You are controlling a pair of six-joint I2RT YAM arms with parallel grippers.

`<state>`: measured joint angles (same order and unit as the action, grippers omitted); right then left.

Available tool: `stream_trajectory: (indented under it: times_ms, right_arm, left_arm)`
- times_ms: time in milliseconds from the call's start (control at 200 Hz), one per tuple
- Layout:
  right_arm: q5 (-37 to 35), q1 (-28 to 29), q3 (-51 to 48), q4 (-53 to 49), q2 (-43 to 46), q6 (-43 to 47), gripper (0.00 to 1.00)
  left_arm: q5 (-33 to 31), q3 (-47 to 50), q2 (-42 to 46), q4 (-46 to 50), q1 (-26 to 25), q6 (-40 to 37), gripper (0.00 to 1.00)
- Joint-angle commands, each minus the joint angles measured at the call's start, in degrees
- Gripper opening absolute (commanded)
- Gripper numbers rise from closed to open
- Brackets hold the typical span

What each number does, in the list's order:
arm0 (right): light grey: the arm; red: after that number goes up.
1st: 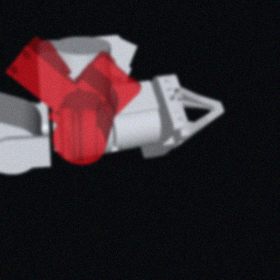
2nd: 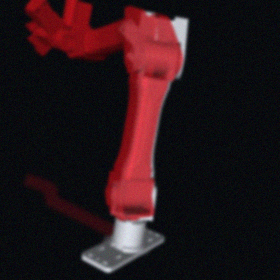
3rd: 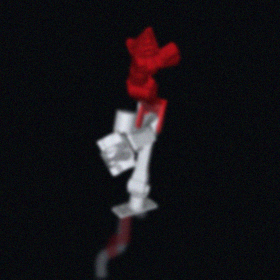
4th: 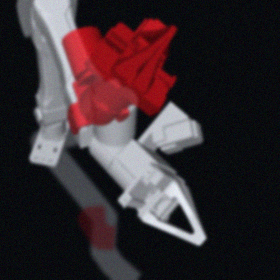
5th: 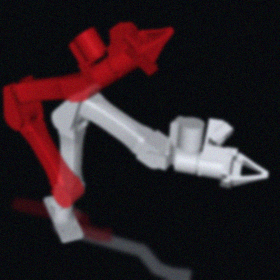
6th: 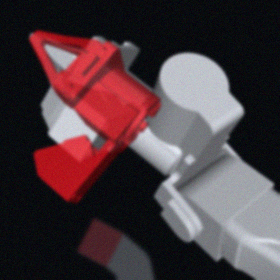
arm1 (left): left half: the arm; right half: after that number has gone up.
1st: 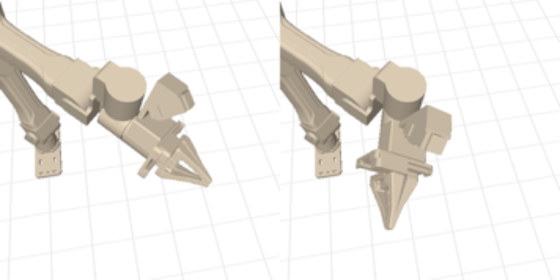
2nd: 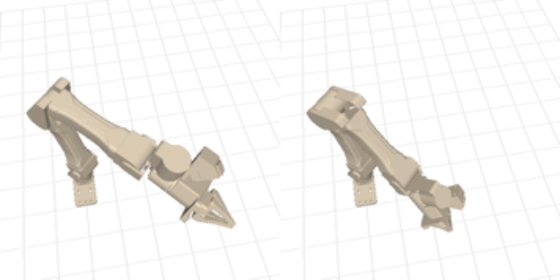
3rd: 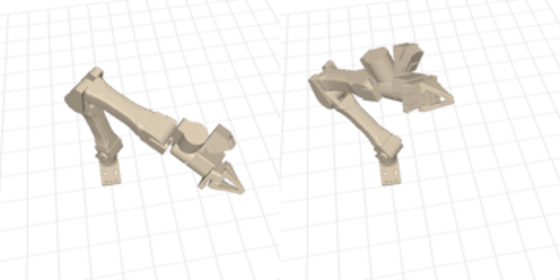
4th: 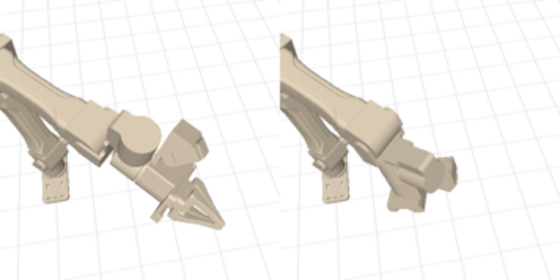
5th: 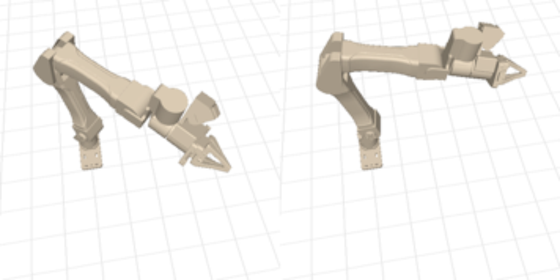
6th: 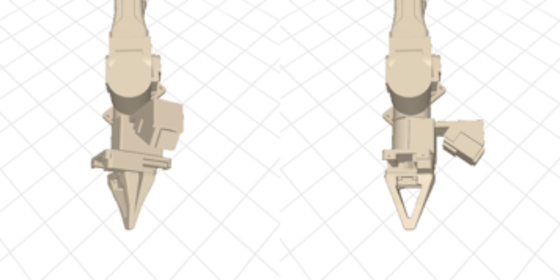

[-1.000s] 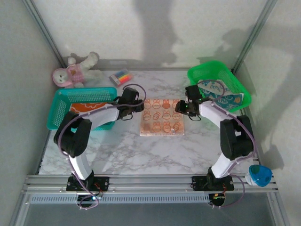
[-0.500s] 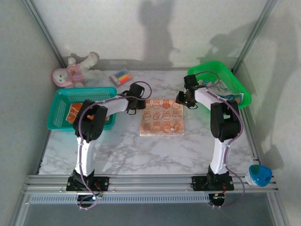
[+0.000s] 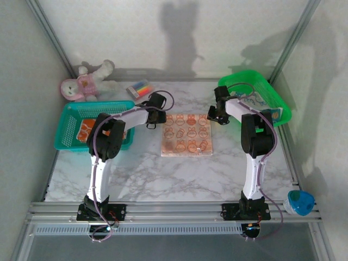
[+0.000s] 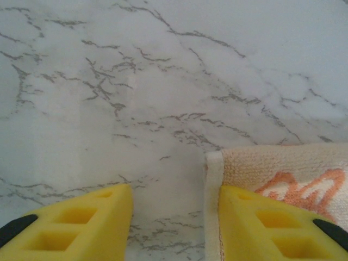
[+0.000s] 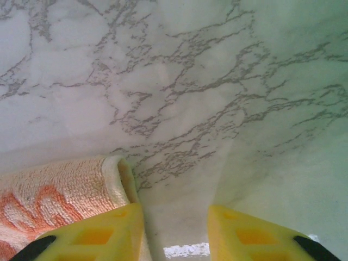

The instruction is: Fold and stack the towels

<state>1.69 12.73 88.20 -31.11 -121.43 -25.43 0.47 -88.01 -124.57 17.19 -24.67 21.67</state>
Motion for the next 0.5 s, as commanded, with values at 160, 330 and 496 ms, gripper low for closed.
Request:
stream_trajectory:
  times_ms: [160,330,496]
  right_arm:
    - [0.9,-0.2,3.1,-1.1,1.7,-1.5,0.32]
    - [1.9,-0.2,4.9,-1.8,0.5,-1.5,0.31]
    - [2.1,-0.2,5.1,-1.6,0.0,-1.4,0.31]
  left_arm:
    - [4.5,-6.5,-0.7,4.0,2.1,2.7,0.45]
    - [5.5,-9.7,-3.2,6.8,2.3,3.3,0.41]
    - [7.5,-12.6,-5.0,10.2,2.3,4.4,0.36]
